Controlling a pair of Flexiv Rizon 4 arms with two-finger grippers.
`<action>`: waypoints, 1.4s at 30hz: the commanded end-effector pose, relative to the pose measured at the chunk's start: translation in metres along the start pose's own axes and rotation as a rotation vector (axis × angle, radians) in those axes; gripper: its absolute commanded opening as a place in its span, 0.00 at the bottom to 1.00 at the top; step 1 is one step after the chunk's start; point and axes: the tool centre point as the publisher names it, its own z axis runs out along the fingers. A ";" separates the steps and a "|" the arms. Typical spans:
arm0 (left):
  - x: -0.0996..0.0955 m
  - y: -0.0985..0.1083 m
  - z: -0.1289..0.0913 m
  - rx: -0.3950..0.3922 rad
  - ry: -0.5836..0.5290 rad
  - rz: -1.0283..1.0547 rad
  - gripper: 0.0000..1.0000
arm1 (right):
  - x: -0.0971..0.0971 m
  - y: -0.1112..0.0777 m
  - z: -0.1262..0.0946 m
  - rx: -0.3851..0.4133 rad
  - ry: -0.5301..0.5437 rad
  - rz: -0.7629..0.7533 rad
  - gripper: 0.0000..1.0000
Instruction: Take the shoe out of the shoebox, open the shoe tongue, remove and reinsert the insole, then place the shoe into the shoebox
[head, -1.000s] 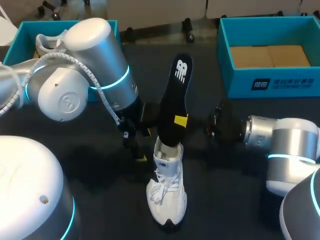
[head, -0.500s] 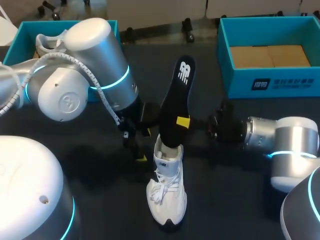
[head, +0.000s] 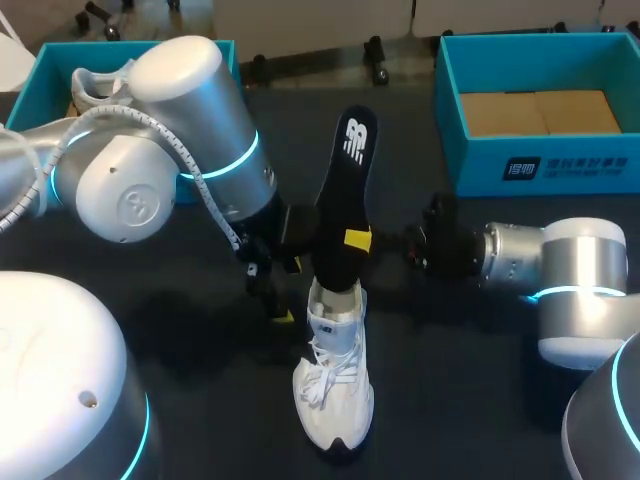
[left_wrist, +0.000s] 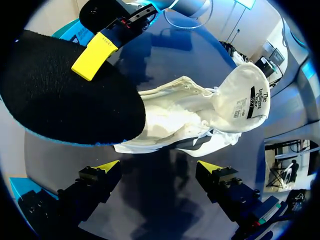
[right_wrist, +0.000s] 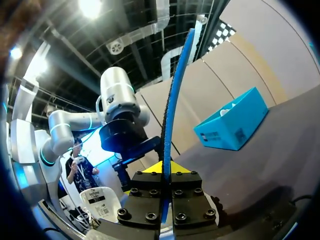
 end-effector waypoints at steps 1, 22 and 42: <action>0.000 0.000 0.000 -0.001 -0.001 0.000 1.00 | -0.001 -0.006 -0.001 -0.010 -0.003 0.006 0.00; 0.000 0.000 0.000 -0.001 -0.001 0.000 1.00 | 0.015 -0.026 0.003 0.016 -0.009 0.032 0.00; 0.000 0.000 0.000 -0.001 -0.001 0.000 1.00 | 0.025 -0.041 -0.002 0.030 -0.041 0.039 0.00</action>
